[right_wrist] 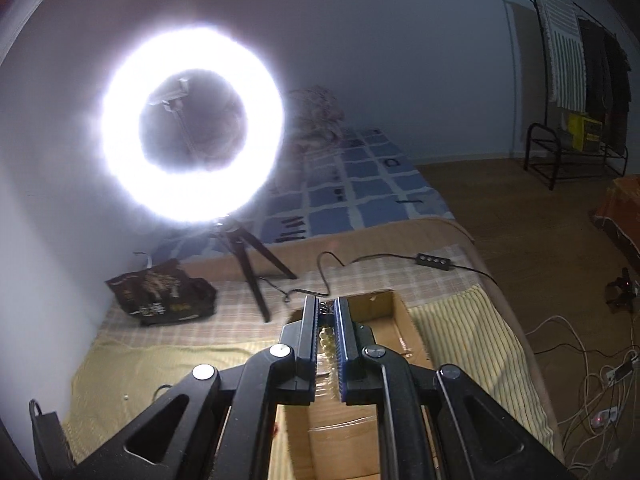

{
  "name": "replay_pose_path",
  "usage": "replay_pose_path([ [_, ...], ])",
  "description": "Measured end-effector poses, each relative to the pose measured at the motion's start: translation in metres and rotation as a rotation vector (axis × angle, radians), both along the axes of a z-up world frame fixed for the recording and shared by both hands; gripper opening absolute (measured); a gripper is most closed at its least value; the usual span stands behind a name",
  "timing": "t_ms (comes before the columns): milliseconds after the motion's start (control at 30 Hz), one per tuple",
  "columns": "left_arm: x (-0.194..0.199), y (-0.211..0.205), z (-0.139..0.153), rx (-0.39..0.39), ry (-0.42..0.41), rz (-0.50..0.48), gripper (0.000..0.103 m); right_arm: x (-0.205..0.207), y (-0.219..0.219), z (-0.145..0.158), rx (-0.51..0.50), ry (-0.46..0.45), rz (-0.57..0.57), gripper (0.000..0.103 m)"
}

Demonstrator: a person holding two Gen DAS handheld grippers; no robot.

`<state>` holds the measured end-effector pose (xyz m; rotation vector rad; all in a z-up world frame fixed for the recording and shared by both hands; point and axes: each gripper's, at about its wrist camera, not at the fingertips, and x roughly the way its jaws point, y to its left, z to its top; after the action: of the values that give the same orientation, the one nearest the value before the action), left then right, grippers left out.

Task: Organize jewelry
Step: 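Carry watch with left tool and rope necklace with right tool into box, open both, then withdraw both open tools from the box toward the remaining jewelry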

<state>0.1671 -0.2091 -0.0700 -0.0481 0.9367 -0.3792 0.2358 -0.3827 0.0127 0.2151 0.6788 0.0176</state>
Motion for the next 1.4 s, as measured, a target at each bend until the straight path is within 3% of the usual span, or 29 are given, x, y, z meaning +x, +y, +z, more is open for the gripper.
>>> replay_pose_path([
  [500,0.023,-0.049,-0.025,-0.03,0.039,-0.053,0.009,0.03,-0.033,-0.051,0.029,0.085,-0.028,0.009],
  [533,0.024,-0.05,-0.025,-0.034,0.041,-0.058,0.015,0.03,-0.034,-0.052,0.03,0.085,-0.036,0.013],
  [567,0.024,-0.051,-0.025,-0.036,0.042,-0.061,0.02,0.031,-0.035,-0.053,0.029,0.084,-0.039,0.029],
  [600,0.024,-0.051,-0.025,-0.033,0.037,-0.06,0.032,0.03,-0.036,-0.052,0.026,0.08,-0.041,0.042],
  [633,0.023,-0.051,-0.024,-0.03,0.029,-0.056,0.042,0.029,-0.035,-0.051,0.016,0.07,-0.047,0.047],
  [700,0.022,-0.05,-0.023,-0.027,0.015,-0.057,0.046,0.026,-0.034,-0.049,-0.007,0.056,-0.054,0.067],
  [800,0.022,-0.046,-0.022,-0.021,0.021,-0.056,0.046,0.023,-0.033,-0.046,-0.029,0.039,-0.059,0.082],
  [1400,0.004,0.003,-0.005,0.006,-0.014,-0.011,0.046,-0.004,-0.024,-0.04,-0.09,0.066,-0.057,0.083],
])
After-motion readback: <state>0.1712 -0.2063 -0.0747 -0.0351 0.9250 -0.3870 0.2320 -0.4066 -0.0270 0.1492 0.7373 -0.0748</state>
